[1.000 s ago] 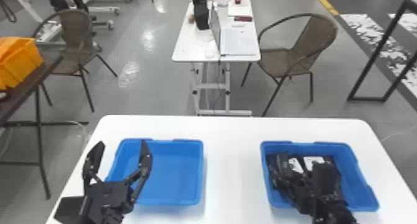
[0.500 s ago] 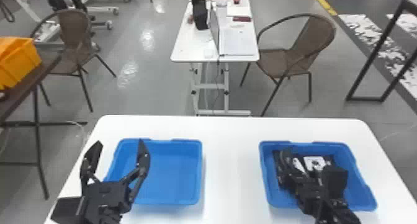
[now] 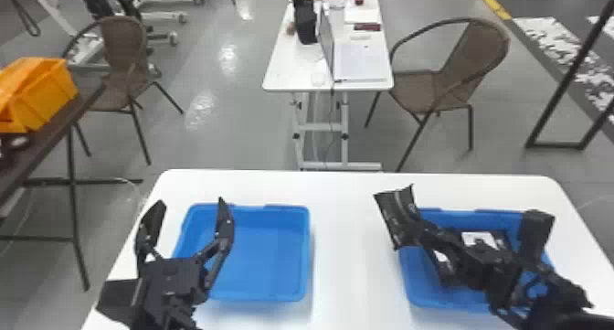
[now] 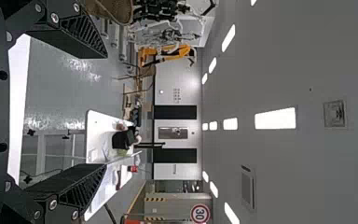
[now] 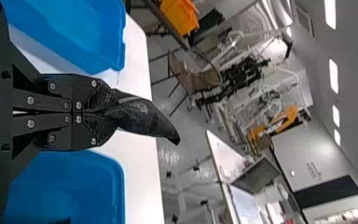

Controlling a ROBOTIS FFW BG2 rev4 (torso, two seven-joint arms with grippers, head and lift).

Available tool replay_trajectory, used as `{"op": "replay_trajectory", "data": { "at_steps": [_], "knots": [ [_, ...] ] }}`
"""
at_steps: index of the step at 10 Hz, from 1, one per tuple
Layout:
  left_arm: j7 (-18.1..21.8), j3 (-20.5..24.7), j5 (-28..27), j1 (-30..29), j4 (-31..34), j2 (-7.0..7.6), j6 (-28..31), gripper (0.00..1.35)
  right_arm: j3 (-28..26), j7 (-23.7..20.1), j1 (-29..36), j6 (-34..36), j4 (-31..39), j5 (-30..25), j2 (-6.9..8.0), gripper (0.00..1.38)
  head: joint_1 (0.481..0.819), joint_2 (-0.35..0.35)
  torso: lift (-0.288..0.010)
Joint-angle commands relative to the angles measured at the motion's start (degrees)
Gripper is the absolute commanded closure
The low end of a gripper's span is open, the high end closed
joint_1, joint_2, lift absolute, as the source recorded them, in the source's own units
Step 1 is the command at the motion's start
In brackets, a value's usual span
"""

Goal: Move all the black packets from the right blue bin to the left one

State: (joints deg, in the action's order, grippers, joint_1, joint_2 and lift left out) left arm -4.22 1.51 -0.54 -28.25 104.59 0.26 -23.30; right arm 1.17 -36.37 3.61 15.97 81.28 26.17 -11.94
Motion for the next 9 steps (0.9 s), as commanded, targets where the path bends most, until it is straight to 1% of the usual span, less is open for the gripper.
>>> {"op": "replay_trajectory", "data": {
  "at_steps": [1, 2, 3, 4, 5, 6, 7, 8, 9],
  "knots": [
    [0.00, -0.10, -0.16, 0.56, 0.00, -0.41, 0.36, 0.20, 0.24, -4.15, -3.44, 2.93, -1.57, 0.11, 1.39, 1.28, 0.695, 0.106, 0.000],
    [0.00, -0.28, 0.72, 1.27, 0.18, -0.41, 0.80, 0.20, 1.91, -9.25, -6.69, 3.81, -4.55, -0.15, 2.53, 1.28, 0.695, 0.131, 0.000],
    [0.00, -0.71, 1.25, 2.32, 0.27, -0.41, 1.33, 0.20, 5.51, -13.64, -10.47, 3.98, -7.72, -0.68, 2.97, 1.28, 0.695, 0.163, 0.000],
    [0.35, -1.86, 3.53, 3.73, 0.53, -0.41, 2.82, 0.20, 9.29, -16.63, -13.99, 3.98, -10.18, -0.85, 3.50, 1.28, 0.695, 0.181, 0.000],
    [1.67, -2.82, 8.37, 5.57, 1.32, -0.09, 6.25, 0.20, 11.67, -20.15, -17.33, 3.98, -13.17, -1.12, 4.55, 1.28, 0.695, 0.219, 0.000],
    [3.87, -3.26, 13.20, 7.24, 2.38, 0.97, 10.56, 0.20, 13.42, -22.96, -19.79, 3.98, -15.01, -1.38, 5.43, 1.28, 0.695, 0.245, 0.000],
    [6.15, -3.97, 20.58, 8.65, 2.55, 1.67, 14.34, 0.21, 15.18, -24.10, -21.54, 4.07, -15.10, -1.29, 5.70, 1.28, 0.695, 0.261, 0.000],
    [8.53, -3.88, 28.49, 9.70, 2.55, 1.76, 19.17, 0.21, 16.85, -24.72, -22.77, 4.07, -14.84, -0.68, 5.78, 1.28, 0.695, 0.264, 0.000],
    [10.55, -3.18, 32.01, 10.41, 2.55, 1.76, 22.60, 0.21, 18.35, -24.98, -23.74, 4.07, -14.75, 1.70, 5.78, 1.28, 0.695, 0.264, 0.000]
  ]
}}
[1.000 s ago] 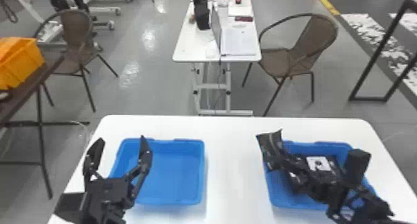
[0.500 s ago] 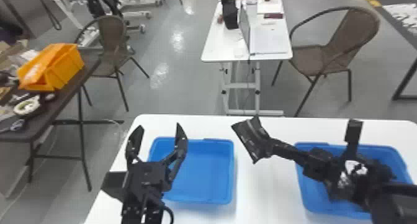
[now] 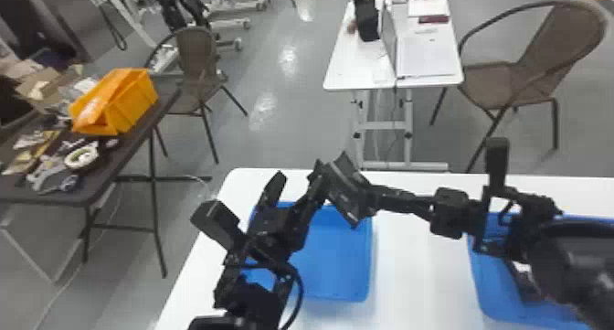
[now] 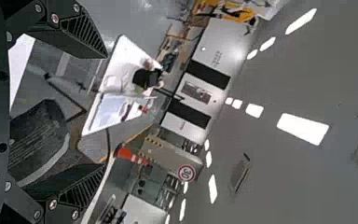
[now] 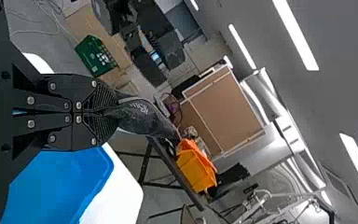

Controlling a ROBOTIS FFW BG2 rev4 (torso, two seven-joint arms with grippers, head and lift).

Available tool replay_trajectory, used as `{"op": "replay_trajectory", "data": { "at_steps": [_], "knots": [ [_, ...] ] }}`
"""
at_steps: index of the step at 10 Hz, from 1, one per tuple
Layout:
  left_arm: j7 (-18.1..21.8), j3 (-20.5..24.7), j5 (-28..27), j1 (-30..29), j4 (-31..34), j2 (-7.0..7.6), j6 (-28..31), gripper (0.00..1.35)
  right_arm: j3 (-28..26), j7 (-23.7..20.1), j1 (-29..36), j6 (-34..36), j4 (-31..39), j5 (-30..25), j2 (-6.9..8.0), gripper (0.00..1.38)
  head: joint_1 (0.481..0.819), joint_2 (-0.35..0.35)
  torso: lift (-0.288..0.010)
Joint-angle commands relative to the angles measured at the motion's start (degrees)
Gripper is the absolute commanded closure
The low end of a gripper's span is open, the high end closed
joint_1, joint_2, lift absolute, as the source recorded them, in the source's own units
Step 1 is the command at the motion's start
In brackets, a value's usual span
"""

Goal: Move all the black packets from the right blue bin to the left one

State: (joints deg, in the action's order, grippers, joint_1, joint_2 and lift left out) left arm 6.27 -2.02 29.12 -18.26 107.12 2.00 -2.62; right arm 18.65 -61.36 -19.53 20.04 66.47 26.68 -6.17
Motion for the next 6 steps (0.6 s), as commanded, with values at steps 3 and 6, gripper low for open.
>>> {"op": "replay_trajectory", "data": {
  "at_steps": [3, 6],
  "knots": [
    [3.66, 1.40, 8.14, 1.92, -0.34, 0.02, 9.30, 0.21, 2.97, -0.25, -2.18, -0.09, 0.33, 1.89, 0.19, 1.28, 0.695, 0.264, 0.000],
    [6.56, 1.31, 10.34, 3.67, -1.39, -0.42, 11.94, 0.99, 3.49, -0.16, -2.44, -0.97, -1.34, 2.68, 0.46, 1.28, 0.695, 0.250, 0.000]
  ]
}}
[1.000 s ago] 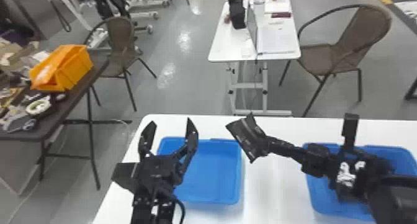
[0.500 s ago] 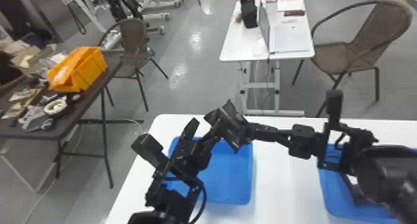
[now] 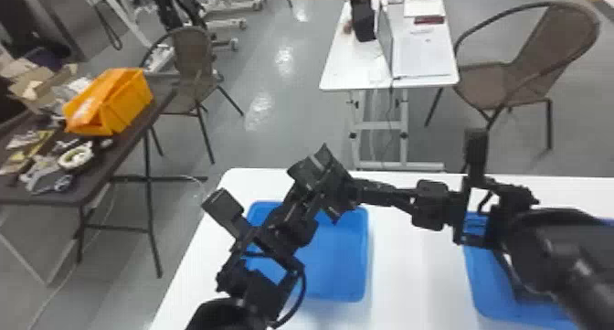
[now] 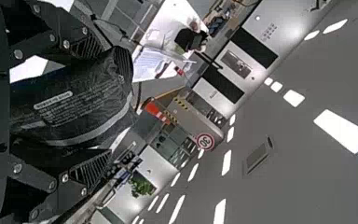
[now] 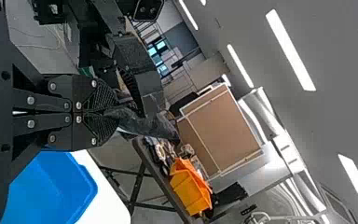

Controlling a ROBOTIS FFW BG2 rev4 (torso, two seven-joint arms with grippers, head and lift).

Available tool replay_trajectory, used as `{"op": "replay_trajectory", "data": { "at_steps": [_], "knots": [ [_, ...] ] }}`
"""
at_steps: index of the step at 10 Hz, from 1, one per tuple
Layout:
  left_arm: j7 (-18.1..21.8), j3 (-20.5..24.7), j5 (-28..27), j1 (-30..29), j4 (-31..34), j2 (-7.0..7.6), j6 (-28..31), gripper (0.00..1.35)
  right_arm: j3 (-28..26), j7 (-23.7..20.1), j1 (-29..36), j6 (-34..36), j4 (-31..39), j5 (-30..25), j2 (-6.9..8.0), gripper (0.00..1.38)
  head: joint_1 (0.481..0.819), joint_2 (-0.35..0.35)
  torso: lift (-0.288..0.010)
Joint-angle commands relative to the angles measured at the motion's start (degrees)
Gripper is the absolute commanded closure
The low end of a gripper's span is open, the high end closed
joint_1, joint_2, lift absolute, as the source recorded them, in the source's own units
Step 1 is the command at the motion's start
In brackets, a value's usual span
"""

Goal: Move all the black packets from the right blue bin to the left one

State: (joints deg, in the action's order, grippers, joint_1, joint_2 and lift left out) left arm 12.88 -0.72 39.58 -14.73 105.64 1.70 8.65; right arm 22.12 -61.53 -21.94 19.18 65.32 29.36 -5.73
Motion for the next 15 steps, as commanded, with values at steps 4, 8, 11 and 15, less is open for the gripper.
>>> {"op": "replay_trajectory", "data": {
  "at_steps": [4, 8, 11, 15],
  "knots": [
    [-0.84, 0.01, -0.11, -1.18, 0.09, -1.85, -5.22, 1.21, -0.32, 1.06, -0.38, -1.87, -1.95, 1.40, 0.02, 1.28, 0.695, 0.249, 0.000],
    [-1.37, 0.63, -3.28, -2.06, 0.09, -1.85, -9.62, 1.21, -4.89, 5.98, 3.40, -3.54, 0.60, 2.98, -0.60, 0.00, 0.695, 0.242, 0.000],
    [-2.68, 3.70, -17.78, -2.93, 0.09, -1.85, -12.61, 1.21, -15.35, 17.67, 12.80, -1.69, 17.47, -15.47, -1.04, 0.20, 0.695, 0.210, 0.000],
    [-3.39, 9.07, -44.76, -3.73, -9.40, -1.85, -19.37, 1.21, -20.18, 24.35, 20.36, -4.15, 22.13, -19.61, -0.95, 0.20, 0.695, 0.160, 0.000]
  ]
}}
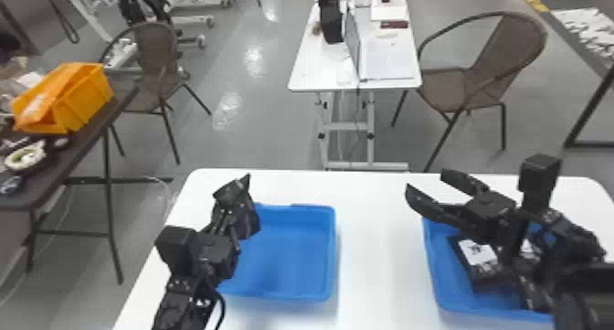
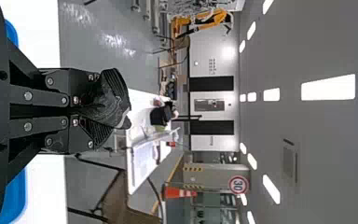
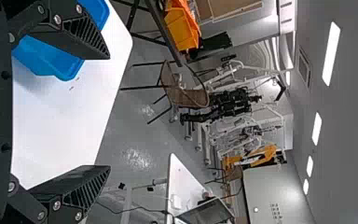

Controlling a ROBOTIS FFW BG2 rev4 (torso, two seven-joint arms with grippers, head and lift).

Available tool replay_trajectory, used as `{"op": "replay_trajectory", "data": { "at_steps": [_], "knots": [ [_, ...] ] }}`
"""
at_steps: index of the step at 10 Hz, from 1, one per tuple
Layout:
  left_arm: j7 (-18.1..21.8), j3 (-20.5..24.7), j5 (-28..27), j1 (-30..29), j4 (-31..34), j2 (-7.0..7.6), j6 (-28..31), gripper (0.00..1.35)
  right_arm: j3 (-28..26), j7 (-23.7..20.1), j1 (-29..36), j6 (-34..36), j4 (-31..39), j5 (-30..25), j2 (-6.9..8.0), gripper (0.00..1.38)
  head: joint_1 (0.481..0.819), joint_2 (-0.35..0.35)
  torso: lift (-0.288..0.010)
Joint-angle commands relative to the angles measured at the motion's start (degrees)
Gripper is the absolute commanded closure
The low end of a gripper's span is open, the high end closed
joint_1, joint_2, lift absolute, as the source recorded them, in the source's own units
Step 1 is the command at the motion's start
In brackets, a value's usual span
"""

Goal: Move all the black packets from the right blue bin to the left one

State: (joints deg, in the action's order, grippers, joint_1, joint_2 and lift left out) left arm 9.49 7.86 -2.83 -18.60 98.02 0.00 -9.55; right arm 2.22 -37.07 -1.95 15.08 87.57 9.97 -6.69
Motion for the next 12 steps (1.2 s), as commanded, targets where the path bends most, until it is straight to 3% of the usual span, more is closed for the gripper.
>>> {"op": "replay_trajectory", "data": {
  "at_steps": [1, 2, 3, 4, 5, 7, 10, 12],
  "knots": [
    [0.09, 0.49, -2.79, 0.41, -4.42, -0.15, -2.32, 1.05, -0.37, -0.02, 0.81, -0.05, -0.03, -1.45, -0.08, 0.20, 0.695, 0.163, 0.000],
    [0.09, 0.14, -2.53, 0.59, -5.56, -0.15, -2.85, 0.52, -0.37, -0.11, 1.08, -0.05, 0.06, -2.33, -0.08, 0.20, 0.695, 0.163, 0.000],
    [0.18, -0.21, -1.39, 0.59, -5.56, -0.15, -2.85, 0.11, -0.37, -0.11, 1.16, 0.04, 0.23, -3.03, -0.16, 0.20, 0.695, 0.161, 0.000],
    [0.27, -0.47, 0.11, 0.59, -5.56, -0.15, -3.81, 0.07, -0.46, -0.11, 1.25, 0.39, 0.41, -3.65, -0.25, 0.20, 0.695, 0.157, 0.000],
    [0.27, -0.47, 0.55, 0.59, -5.29, -0.15, -5.22, 0.15, -0.64, -0.11, 1.60, 0.65, 0.58, -4.17, -0.43, 0.20, 0.695, 0.152, 0.000],
    [0.18, 0.14, 1.16, -0.21, -3.89, -0.15, -8.91, 0.18, -2.75, 1.03, 4.50, 1.62, 2.52, -7.16, -0.43, 0.20, 0.695, 0.145, 0.000],
    [0.18, 1.90, 2.30, -2.23, 0.59, -0.15, -9.88, 0.18, -8.81, 9.56, 13.03, 0.48, 4.63, -8.30, 0.45, 0.20, 0.695, 0.099, 0.000],
    [0.18, 1.90, 3.18, -2.49, 0.77, -0.15, -10.14, 0.18, -12.15, 10.35, 14.17, -0.84, 0.41, -8.48, 0.72, 0.20, 0.695, 0.058, 0.000]
  ]
}}
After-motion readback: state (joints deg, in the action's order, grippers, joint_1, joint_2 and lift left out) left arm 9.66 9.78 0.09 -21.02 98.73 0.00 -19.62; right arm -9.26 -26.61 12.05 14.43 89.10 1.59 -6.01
